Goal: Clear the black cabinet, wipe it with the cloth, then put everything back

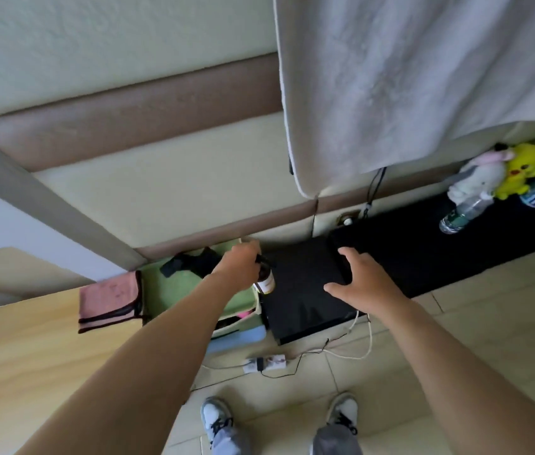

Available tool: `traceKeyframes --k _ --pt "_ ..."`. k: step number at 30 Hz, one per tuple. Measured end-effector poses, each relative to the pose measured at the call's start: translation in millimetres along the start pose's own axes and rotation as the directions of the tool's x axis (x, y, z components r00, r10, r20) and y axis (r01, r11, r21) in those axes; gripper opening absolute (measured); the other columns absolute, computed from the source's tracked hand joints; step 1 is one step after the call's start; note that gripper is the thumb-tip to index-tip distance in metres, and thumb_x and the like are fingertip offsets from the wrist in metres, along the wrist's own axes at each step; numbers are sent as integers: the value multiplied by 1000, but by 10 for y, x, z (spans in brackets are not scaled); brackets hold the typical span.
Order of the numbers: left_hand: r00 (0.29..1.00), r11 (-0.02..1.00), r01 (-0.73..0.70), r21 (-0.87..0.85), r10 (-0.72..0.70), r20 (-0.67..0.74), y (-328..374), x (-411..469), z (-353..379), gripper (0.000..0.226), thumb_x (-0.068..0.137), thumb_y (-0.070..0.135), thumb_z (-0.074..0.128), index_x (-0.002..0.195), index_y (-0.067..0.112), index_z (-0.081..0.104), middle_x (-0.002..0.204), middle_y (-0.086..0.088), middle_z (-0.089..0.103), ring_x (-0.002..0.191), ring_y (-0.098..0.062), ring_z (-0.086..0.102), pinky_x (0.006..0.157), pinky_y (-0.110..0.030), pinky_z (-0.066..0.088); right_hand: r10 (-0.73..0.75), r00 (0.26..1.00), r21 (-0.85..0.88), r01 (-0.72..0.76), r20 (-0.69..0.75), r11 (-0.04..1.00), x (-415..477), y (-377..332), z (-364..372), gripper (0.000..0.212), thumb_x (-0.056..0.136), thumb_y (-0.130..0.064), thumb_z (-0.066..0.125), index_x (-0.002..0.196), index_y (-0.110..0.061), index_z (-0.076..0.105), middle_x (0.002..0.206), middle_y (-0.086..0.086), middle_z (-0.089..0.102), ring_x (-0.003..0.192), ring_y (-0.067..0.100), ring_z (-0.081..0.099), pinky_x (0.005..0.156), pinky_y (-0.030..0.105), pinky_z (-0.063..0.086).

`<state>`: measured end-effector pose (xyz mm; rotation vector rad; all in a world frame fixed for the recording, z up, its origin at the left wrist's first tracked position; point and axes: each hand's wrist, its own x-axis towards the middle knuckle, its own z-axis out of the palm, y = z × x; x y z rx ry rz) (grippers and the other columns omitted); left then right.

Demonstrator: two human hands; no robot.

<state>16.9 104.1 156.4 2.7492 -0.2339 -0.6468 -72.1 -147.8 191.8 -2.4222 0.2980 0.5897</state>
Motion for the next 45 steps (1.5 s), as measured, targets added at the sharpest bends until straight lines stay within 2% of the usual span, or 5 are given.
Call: traceKeyframes --k 10,18,26,41,45 --pt "998 999 25 -27 -23 63 733 709 984 12 96 12 51 107 11 54 97 -8 53 88 -35 58 69 -39 44 104 994 45 -105 32 993 482 1083 45 83 87 -46 71 155 -30 26 145 6 39 125 26 51 92 34 44" --pt "995 995 93 -46 -91 35 740 1265 1516 12 95 8 49 106 12 52 106 -12 57 89 -37 57 79 -46 50 115 992 74 -119 53 990 929 1480 315 82 86 -48 71 154 -31 27 142 5 41 124 24 50 90 31 41" --pt "990 993 113 -45 -109 86 680 1585 1697 18 94 8 54 112 12 52 115 -12 54 96 -35 55 76 -38 38 114 991 90 -120 69 989 1181 1563 341 80 87 -46 71 153 -33 28 138 3 42 120 21 50 89 28 40" --pt "993 997 43 -58 -36 113 602 1682 1762 20 96 12 53 116 14 49 113 -10 47 95 -39 56 76 -42 43 116 991 124 -125 74 984 1365 1563 485 81 85 -48 73 152 -34 29 139 3 44 121 20 51 91 30 44" --pt "993 996 34 -88 -23 120 679 1613 1579 40 97 15 52 136 21 48 126 -9 45 106 -36 55 84 -39 45 121 991 104 -126 54 987 1285 1472 353 80 86 -46 72 153 -33 29 141 4 42 124 23 50 88 28 40"
